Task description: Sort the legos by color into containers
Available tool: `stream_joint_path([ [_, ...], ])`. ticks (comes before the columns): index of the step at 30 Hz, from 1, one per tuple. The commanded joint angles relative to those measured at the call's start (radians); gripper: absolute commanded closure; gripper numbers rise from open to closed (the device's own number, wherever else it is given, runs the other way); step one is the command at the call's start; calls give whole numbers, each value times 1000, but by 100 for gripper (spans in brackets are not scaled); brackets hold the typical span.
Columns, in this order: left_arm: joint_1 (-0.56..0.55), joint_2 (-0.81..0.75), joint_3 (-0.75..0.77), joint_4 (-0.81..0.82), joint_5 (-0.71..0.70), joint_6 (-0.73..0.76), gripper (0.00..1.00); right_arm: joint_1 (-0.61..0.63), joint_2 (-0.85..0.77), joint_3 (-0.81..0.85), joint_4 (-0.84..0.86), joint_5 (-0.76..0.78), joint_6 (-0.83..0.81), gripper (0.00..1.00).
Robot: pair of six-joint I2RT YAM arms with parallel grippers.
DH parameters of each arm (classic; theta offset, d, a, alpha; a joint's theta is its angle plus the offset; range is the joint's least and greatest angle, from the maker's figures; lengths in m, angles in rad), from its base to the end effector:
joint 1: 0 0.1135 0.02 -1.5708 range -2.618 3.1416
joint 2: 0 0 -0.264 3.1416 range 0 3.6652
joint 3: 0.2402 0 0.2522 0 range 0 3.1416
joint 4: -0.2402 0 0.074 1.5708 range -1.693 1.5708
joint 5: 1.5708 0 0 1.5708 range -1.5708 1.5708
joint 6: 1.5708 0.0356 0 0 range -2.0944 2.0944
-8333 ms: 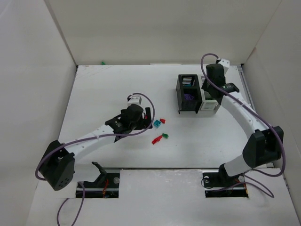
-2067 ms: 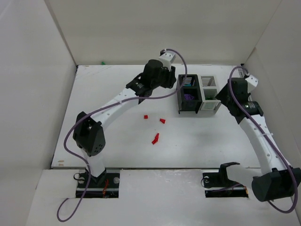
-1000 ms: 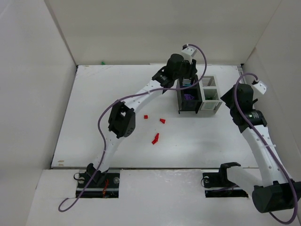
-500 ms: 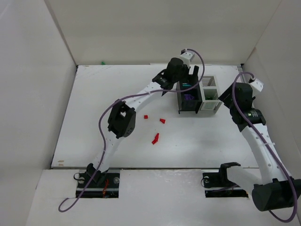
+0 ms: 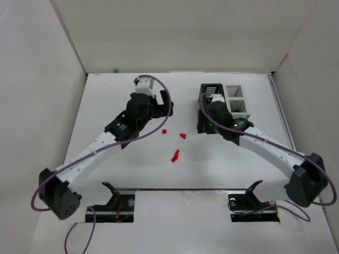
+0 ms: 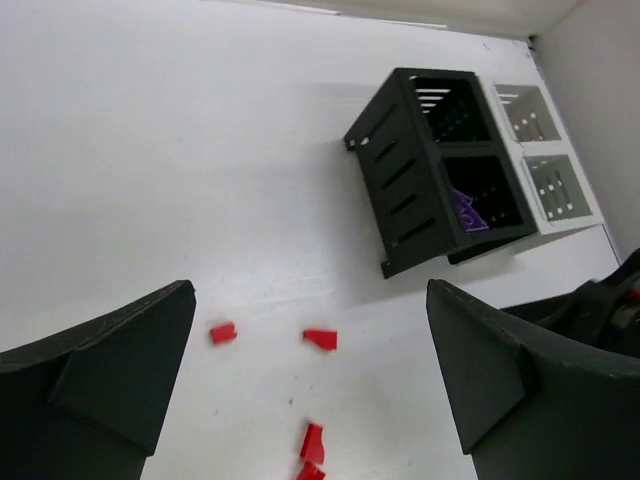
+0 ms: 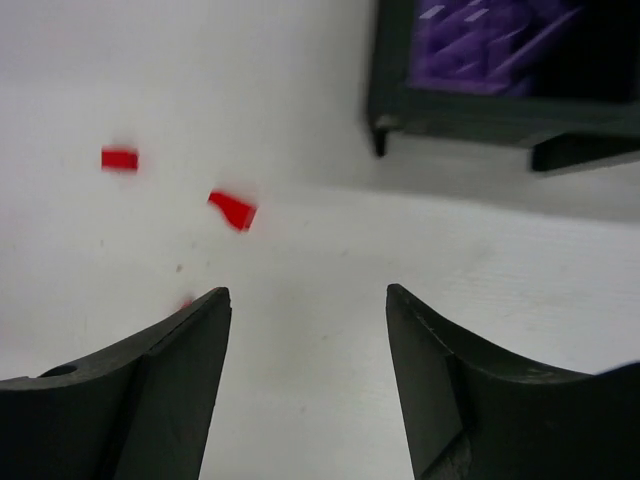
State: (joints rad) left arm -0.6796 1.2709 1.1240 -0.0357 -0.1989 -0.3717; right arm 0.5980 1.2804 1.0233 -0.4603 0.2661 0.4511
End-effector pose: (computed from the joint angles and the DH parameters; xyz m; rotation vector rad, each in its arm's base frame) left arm 0.2379 -0.1832 0.3694 0.1270 1.7828 -0.5901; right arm 0.2352 0.1489 0.2910 -0.0288 2.2702 0.2535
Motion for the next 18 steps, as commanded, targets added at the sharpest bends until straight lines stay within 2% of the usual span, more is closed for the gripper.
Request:
stream_joint_path([
  [1, 8, -125, -171, -191, -160, -257, 0, 137, 68, 61, -6, 1, 50, 32],
  [5, 8, -360, -355, -315, -160, -422, 0, 264, 230, 93, -6, -36, 147, 34],
  [7, 8, -431, -427, -337, -140, -458, 0, 318, 282, 125, -6, -27, 173, 36],
  [11, 8, -585, -478, -368, -131, -492, 0, 348, 402, 170, -44, -13, 244, 38],
  [18, 8, -630, -489, -405, -131, -501, 0, 382, 479, 202, -66, 9, 291, 39],
])
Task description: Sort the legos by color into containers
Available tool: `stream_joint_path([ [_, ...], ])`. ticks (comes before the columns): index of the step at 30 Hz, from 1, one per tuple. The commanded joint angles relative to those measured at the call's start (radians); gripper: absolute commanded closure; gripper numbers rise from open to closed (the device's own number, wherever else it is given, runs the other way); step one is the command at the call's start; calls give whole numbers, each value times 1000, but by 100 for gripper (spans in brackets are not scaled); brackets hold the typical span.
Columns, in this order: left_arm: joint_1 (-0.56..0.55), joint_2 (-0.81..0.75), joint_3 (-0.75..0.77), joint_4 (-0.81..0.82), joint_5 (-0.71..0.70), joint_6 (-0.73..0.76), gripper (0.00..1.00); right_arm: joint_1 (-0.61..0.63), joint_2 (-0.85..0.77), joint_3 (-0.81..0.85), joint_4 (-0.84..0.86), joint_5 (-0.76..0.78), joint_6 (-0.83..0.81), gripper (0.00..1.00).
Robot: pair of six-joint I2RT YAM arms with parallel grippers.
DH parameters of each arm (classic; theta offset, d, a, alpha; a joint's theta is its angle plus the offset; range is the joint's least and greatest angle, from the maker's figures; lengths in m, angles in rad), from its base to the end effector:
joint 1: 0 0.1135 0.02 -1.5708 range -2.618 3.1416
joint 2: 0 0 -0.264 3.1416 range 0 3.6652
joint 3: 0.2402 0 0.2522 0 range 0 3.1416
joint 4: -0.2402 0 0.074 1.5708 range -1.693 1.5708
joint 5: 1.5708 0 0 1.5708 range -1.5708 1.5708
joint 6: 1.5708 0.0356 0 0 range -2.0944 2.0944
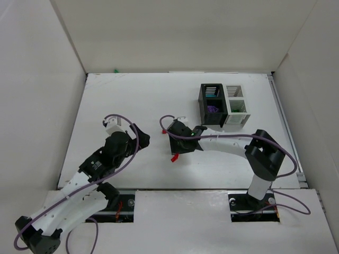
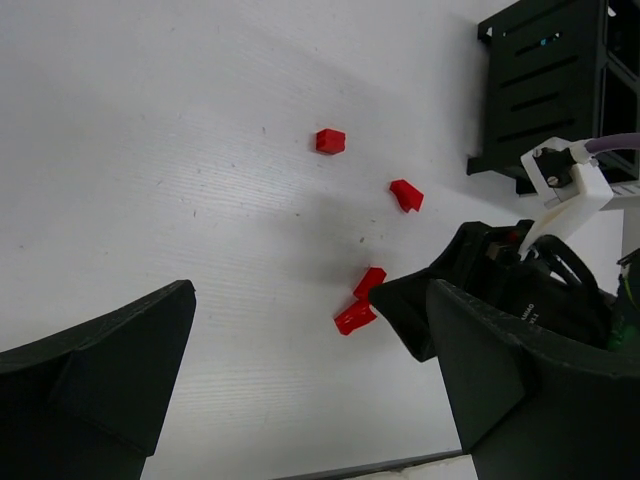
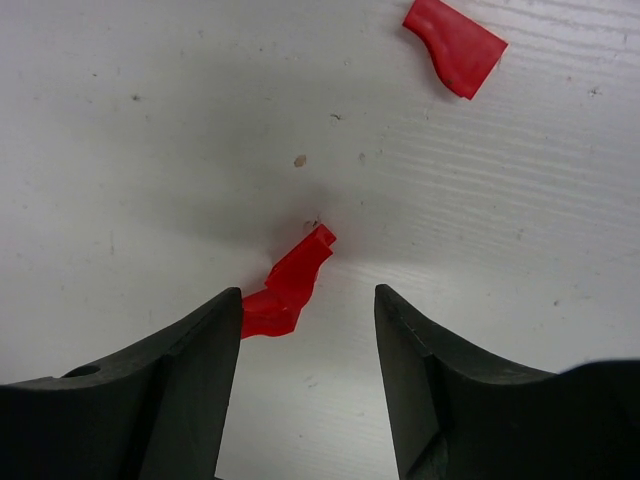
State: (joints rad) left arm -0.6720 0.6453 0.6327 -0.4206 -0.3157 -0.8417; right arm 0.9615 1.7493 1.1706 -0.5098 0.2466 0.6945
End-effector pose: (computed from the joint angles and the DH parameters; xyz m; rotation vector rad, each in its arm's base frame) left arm 0.1263 -0.0864 0.2839 -0.3782 2.0073 -0.6568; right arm 0.2103 0.2862 0.1934 -0.2702 2.6135 0.2556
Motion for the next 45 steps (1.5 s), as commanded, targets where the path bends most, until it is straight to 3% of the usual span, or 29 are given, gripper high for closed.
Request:
stream_joint_path([
  [1, 0, -4, 2, -20, -14, -31, 0, 28, 30, 55, -27, 39, 57, 40],
  [9, 0, 27, 12, -29, -5, -31, 0, 48, 96, 77, -38, 39, 75, 44],
  [20, 0, 7, 2, -40, -5, -40, 0, 68, 108, 58, -38, 39, 114, 57],
  [24, 0, -3, 2, -40, -5, -40, 0, 68, 108, 58, -48, 62, 135, 67],
  [30, 0, 7, 12, -40, -5, -40, 0, 68, 67, 58, -79, 80, 145, 74],
  [37, 0, 40, 12, -20, 4, -30, 0, 68, -49, 40, -121, 91, 132, 75],
  [45, 0, 111, 21, 57, 13, 12, 0, 33, -163, 96, -223, 243, 91, 76],
])
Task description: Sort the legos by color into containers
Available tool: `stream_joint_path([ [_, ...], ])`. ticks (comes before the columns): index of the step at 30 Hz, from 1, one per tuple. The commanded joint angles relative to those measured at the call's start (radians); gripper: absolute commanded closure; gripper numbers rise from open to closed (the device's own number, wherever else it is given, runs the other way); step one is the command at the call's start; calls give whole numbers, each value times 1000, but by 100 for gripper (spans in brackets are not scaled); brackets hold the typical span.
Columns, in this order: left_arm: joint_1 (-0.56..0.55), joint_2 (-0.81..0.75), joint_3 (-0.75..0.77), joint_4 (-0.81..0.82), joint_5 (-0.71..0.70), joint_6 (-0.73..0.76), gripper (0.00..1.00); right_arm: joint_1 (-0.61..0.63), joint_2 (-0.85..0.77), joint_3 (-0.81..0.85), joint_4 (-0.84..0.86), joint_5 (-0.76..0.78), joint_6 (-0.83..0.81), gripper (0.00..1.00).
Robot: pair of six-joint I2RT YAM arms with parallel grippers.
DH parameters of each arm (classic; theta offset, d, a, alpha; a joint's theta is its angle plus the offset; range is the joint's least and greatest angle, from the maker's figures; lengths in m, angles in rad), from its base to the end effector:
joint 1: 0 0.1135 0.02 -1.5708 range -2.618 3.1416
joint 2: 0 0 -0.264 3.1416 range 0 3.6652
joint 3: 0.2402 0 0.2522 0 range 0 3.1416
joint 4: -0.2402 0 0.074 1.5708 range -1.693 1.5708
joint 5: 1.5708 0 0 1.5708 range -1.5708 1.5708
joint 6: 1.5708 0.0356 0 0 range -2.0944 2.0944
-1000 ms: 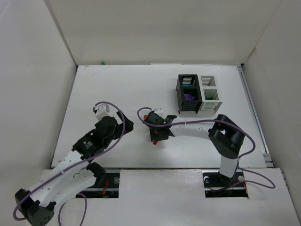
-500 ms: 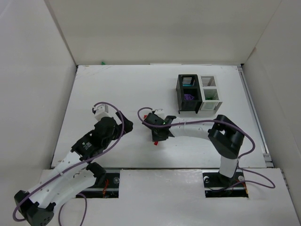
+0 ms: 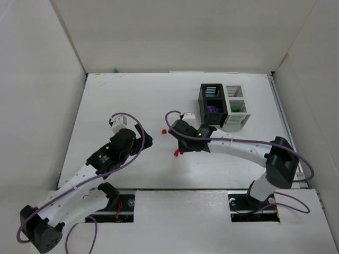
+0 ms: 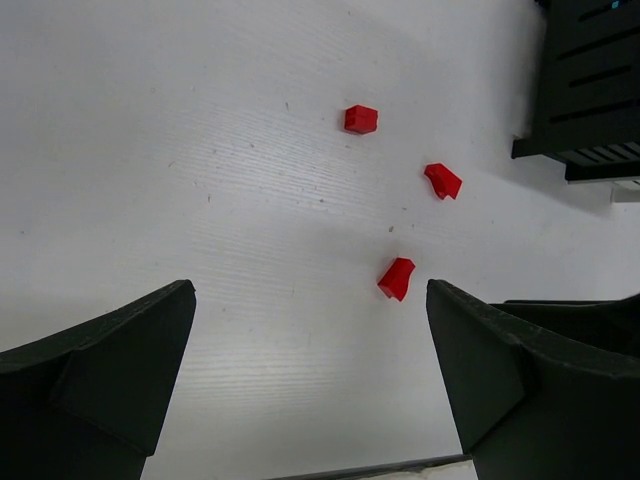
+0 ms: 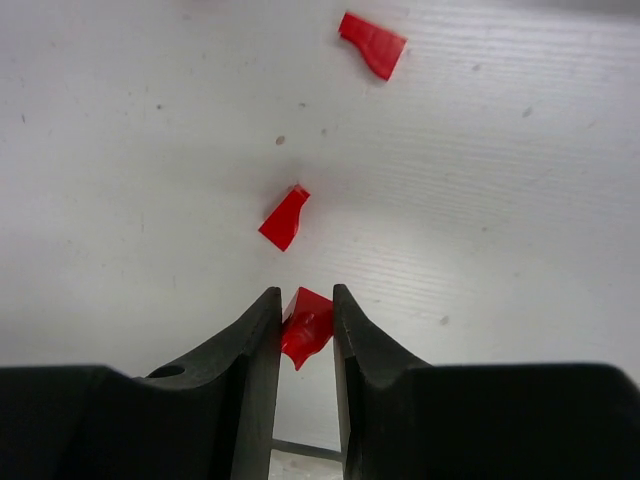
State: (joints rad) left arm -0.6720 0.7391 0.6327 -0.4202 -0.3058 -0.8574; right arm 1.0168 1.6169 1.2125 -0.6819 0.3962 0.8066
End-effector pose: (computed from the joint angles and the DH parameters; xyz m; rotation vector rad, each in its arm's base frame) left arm 0.1383 -0.0963 0.2707 -0.3836 2.0944 -0.6090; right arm 0.1857 0.2740 0.2414 -0.1408 2.5320 0.1834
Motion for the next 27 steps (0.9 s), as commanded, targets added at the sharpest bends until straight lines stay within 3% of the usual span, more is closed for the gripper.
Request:
stream_joint_path([
  [1, 0, 41, 21, 72, 4, 40, 0, -46, -40, 64, -60, 93, -49, 76],
  [11, 37, 301, 169, 185, 49, 152, 0, -473, -75, 240, 51, 93, -250, 76],
  [17, 141, 488, 291, 250, 183, 244, 0, -694, 61, 428, 99, 93, -346, 76],
  [27, 184, 698, 409, 259, 227, 316, 0, -817, 346, 719, 50, 104, -379, 76],
])
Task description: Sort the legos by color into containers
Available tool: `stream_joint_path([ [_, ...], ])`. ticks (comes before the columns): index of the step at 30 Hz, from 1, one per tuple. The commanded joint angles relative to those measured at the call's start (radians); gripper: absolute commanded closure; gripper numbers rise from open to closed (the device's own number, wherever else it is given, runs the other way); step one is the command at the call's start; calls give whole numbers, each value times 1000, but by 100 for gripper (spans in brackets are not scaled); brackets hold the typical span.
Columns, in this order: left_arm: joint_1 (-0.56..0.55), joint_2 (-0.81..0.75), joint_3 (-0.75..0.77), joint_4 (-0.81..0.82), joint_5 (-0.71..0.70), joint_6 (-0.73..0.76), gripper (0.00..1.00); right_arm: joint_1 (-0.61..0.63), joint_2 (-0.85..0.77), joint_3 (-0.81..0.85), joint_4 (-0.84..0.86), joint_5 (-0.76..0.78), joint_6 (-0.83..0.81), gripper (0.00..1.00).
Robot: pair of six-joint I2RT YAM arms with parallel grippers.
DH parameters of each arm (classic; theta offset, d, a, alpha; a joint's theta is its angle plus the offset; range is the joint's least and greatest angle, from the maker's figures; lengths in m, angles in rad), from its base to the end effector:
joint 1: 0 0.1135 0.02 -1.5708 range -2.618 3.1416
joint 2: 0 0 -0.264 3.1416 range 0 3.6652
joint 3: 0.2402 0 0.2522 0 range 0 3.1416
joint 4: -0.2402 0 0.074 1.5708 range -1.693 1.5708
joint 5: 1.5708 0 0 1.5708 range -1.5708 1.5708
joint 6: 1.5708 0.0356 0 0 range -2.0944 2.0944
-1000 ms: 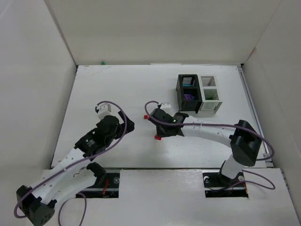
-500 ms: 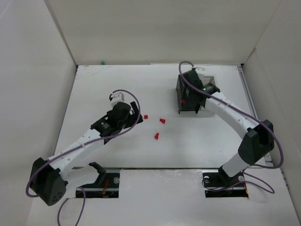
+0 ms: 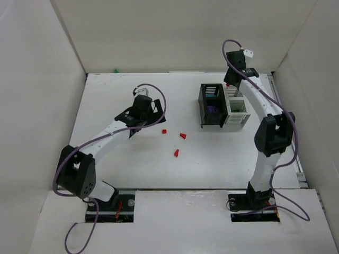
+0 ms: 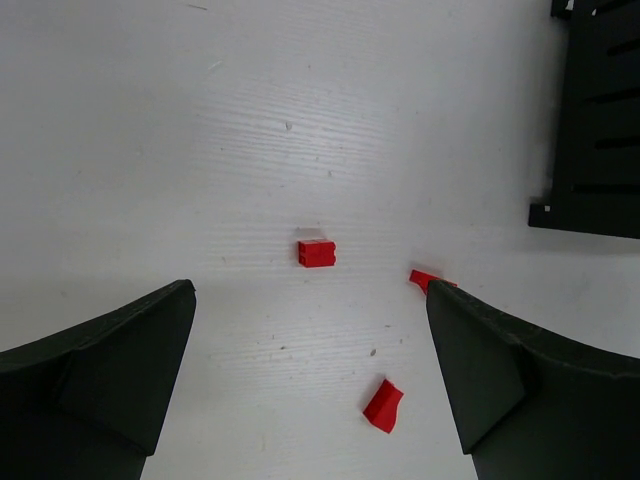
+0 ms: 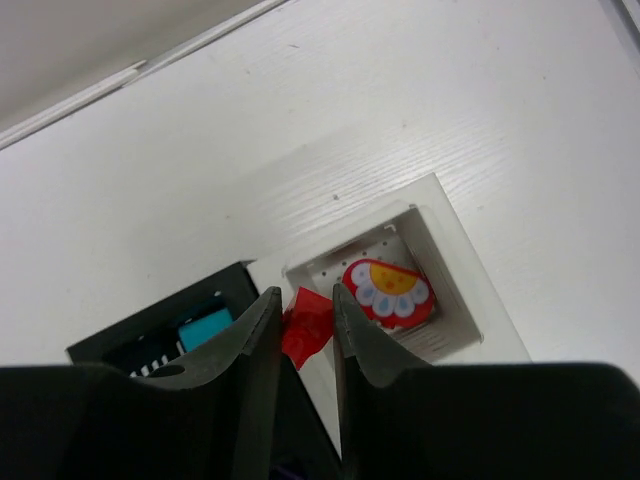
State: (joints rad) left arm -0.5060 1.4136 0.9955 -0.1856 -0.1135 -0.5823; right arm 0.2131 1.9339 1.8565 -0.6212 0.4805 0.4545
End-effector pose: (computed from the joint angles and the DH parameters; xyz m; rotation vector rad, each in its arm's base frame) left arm 0.2792 -0.1501 0.2675 -0.1503 2.2082 -0.4939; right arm 0.4369 0.0777 0.3333 0.5069 2.1231 -0.1708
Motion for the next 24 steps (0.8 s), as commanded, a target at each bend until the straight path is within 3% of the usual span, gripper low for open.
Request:
stream_joint_path([
  [1, 30, 36, 57, 25, 49, 41, 0, -23, 40, 84, -11, 20, -27, 76],
  [9, 41, 125, 66, 46, 107, 70, 0, -52, 30, 58, -20, 40, -5, 74],
  [11, 41, 137, 66, 55, 127, 79, 0, -52, 19, 27, -20, 40, -5, 69],
  [13, 41, 146, 66, 55, 127, 79, 0, -61, 19, 27, -20, 40, -5, 58],
  [15, 41, 157, 66, 55, 136, 90, 0, -61, 19, 18, -20, 40, -5, 55],
  [17, 41, 166, 66, 55, 136, 90, 0, -61, 10, 18, -34, 40, 4, 42],
  [24, 41, 212, 57, 80, 159, 108, 4, -52, -120, -81, 3, 50, 26, 36],
])
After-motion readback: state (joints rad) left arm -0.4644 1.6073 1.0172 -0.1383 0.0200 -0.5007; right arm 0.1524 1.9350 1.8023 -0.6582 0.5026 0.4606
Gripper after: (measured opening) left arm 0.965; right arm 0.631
